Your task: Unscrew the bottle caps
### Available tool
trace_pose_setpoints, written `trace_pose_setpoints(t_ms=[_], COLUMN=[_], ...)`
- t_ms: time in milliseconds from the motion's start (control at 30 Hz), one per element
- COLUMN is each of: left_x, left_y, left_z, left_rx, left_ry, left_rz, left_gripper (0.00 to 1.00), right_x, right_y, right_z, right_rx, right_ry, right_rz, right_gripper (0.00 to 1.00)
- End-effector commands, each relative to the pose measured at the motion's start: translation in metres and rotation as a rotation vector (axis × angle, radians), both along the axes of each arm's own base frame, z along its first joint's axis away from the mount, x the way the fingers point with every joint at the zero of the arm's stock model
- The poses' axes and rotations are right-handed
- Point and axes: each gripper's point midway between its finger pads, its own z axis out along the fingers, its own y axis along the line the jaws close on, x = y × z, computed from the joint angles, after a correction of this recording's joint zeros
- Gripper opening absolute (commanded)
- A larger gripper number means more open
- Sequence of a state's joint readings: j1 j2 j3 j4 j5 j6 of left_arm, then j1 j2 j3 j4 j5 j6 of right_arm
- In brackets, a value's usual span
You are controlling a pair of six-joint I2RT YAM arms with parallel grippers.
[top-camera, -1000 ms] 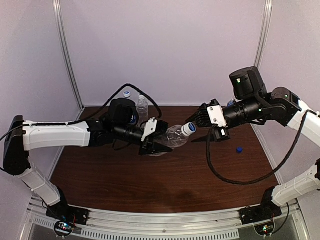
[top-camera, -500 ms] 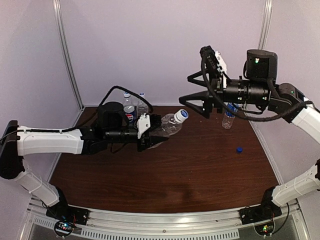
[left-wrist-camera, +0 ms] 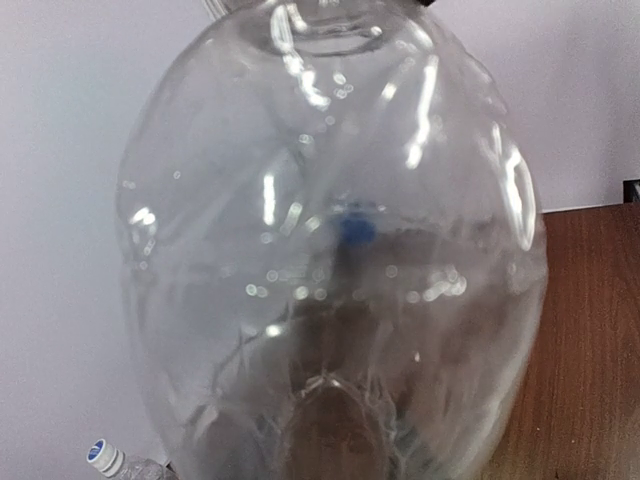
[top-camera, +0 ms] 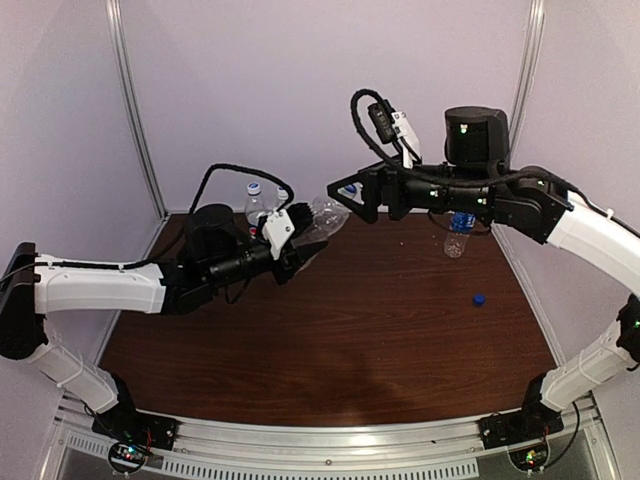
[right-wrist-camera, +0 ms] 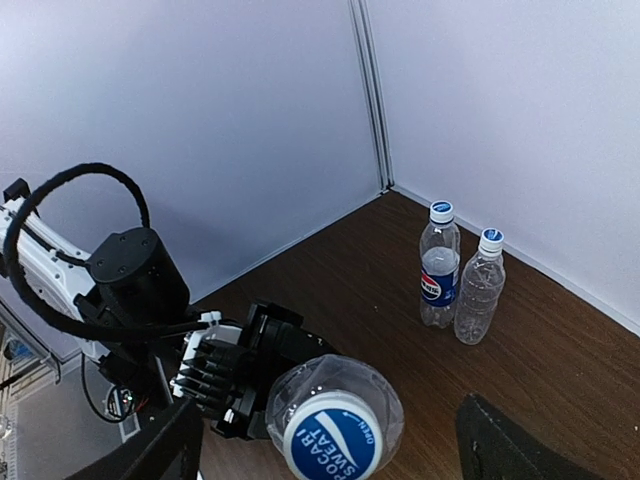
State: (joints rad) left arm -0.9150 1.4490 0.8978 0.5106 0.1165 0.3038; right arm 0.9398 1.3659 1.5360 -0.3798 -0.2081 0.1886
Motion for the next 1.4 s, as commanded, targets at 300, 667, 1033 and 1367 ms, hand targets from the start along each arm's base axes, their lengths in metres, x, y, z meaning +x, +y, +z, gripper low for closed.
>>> trace_pose_setpoints(t_ms=[300,667,1033,1367], left_x=[0.008,-0.021,-0.072,-0.056], left_y=[0.011,0.0,-0.009,-0.007], left_z=[0.012,-0.009,-0.058,-0.053], left_rx=[-0.037,0.095,0.293,0.286], left_ry=[-0.035,-0.03,0.098,0.094], left_rz=[0.064,-0.12,-0.431,-0.338], left_gripper=[0.33,0.33,0.32,0.31], right_x=[0.0,-0.045,-0.128,-0.022], right_y=[0.012,0.005,-0.042,-0.056], right_z=[-0.015,-0.03,-0.048,-0.013], right_rx=[-0.045,-0.292,-0.422,-0.396], right_ry=[-0.004,-0.195,-0.599,-0.573], right_rz=[0.028,0.332,0.758,0.088], right_gripper=[0.34,0.0,0.0,0.0])
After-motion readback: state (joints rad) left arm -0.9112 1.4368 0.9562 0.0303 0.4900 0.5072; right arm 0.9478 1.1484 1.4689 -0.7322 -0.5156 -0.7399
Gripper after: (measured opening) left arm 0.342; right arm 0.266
